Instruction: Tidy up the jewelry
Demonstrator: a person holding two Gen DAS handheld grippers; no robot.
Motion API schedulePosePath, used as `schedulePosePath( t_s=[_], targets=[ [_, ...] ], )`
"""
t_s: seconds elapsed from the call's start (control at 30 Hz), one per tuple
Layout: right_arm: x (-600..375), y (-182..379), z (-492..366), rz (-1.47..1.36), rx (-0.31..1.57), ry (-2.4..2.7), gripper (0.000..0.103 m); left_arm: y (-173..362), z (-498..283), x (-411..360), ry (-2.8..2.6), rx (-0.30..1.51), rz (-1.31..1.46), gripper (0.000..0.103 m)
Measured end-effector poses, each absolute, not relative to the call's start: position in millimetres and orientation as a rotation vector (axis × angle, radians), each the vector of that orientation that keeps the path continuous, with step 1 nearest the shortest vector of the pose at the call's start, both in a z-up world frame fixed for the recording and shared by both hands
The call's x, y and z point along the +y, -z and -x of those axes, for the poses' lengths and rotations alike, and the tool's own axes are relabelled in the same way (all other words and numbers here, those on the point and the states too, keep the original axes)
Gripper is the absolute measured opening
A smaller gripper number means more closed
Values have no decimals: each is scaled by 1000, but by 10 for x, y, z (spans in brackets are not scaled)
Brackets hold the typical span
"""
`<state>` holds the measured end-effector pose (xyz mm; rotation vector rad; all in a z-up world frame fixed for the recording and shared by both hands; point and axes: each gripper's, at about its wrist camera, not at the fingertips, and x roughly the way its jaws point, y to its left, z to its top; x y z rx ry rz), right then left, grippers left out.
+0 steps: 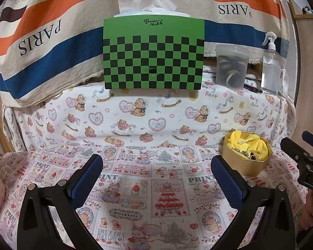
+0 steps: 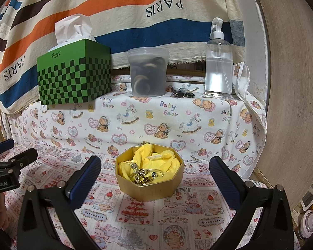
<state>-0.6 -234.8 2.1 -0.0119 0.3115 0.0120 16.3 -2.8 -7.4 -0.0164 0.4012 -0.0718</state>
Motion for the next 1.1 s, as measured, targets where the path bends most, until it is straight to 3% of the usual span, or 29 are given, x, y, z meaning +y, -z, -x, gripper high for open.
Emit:
schedulePosePath(
  t_s=[1.1],
  targets=[
    [-2352, -15, -18, 14, 319, -16, 103, 83, -187, -7, 67, 413, 19, 103]
  ],
)
